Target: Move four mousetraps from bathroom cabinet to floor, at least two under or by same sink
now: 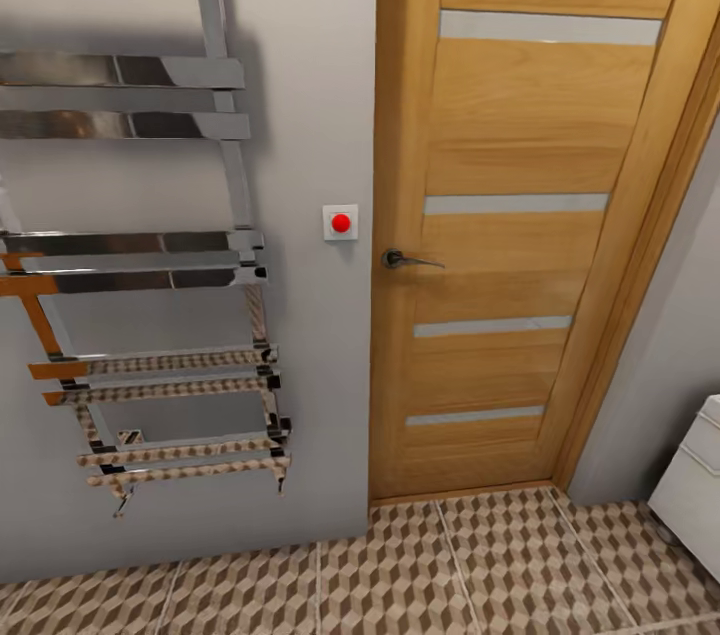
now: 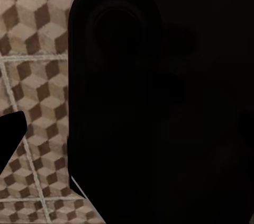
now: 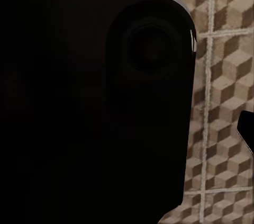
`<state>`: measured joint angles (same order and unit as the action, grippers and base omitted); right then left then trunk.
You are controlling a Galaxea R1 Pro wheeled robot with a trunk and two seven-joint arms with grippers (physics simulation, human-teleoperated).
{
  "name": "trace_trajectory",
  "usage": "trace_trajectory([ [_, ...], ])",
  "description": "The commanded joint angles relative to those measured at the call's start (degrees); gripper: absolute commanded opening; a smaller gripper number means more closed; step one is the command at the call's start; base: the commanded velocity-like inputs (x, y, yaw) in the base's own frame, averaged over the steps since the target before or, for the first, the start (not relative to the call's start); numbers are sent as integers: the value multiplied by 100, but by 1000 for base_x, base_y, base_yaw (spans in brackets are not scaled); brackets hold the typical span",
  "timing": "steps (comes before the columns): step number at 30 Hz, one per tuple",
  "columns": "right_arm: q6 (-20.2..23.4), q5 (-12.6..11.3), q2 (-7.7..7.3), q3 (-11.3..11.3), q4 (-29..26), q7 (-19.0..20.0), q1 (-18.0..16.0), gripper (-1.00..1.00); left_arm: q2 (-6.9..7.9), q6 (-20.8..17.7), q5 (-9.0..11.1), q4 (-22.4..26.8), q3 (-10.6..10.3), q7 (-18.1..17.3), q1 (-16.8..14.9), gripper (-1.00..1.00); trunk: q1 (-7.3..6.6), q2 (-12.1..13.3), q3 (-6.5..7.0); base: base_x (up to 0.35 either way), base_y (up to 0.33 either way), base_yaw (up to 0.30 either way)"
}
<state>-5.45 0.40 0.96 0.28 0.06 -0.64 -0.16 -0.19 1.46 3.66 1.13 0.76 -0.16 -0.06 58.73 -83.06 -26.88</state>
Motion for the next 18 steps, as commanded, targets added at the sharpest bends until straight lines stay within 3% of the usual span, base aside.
trace_trajectory([
  [1,-17,4,0,2,2,-7,-2,100,-2,12,38,2,4,-2,-1,100,0,-2,-5,0,0,274],
  [18,-17,5,0,2,2,-11,-2,100,-7,12,38,2,3,-2,1,100,0,-2,-5,0,0,274],
])
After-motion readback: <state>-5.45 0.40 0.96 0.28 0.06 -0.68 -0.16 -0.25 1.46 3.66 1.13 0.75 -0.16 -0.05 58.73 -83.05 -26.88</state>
